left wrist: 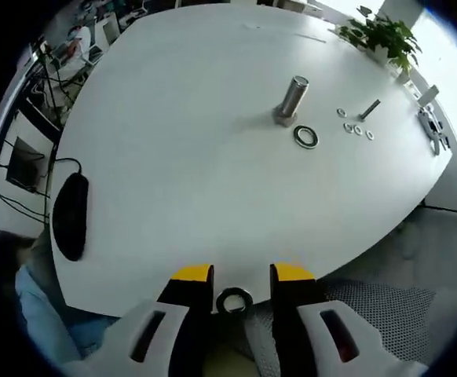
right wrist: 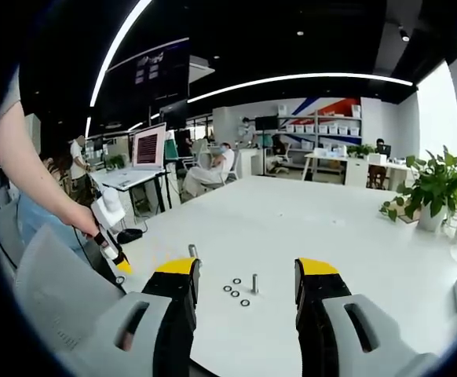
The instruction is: Place the washer onto the threaded stud by aligning its center hole with the stud, sliding it down to the base, and recovering from edge contact or off-axis alignment until the washer reaches the visible bottom stop.
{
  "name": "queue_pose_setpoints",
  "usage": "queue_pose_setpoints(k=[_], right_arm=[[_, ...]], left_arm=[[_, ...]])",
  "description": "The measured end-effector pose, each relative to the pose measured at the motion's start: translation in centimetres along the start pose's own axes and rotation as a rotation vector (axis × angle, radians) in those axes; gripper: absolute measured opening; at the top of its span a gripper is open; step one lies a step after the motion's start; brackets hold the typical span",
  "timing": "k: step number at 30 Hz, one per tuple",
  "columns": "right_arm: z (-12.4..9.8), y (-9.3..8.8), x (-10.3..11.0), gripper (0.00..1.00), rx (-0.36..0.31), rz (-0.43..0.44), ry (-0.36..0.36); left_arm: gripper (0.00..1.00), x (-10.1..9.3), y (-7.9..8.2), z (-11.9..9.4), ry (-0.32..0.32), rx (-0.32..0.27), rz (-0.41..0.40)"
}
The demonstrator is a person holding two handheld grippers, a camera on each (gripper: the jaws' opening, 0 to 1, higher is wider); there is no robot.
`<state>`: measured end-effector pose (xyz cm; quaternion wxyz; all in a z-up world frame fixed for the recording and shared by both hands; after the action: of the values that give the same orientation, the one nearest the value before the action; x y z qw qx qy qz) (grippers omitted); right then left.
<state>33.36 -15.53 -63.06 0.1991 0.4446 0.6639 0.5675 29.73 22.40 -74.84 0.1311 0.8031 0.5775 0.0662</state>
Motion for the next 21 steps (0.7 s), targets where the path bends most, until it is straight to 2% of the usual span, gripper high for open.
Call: queue_pose_setpoints(k=[10,21], right_arm=[[-0.1,0.0,0.0,0.51,-0.001,0.003,0.004],[-0.1,0.0,0.0,0.51,-0.006,0.005,0.005]], left_arm=[[0.27,-0.1,-0.8,-0.2,-0.009,0.033,-0.050],[0.27,-0.4,-1.8,-0.2,-0.019,0.066,-0.051]])
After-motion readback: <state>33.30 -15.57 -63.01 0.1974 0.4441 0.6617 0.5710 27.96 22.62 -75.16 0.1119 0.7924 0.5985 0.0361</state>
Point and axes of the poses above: the point that each gripper's makers call its tool centre point, and the gripper's own axes: z roughly forward along the fingers, x roughly to its left, y roughly out of its top, the point moved 9 cm from there along -z, roughly backward along the fingers, and after that the axes turned 13 degrees about z, right-handed, at the moved point
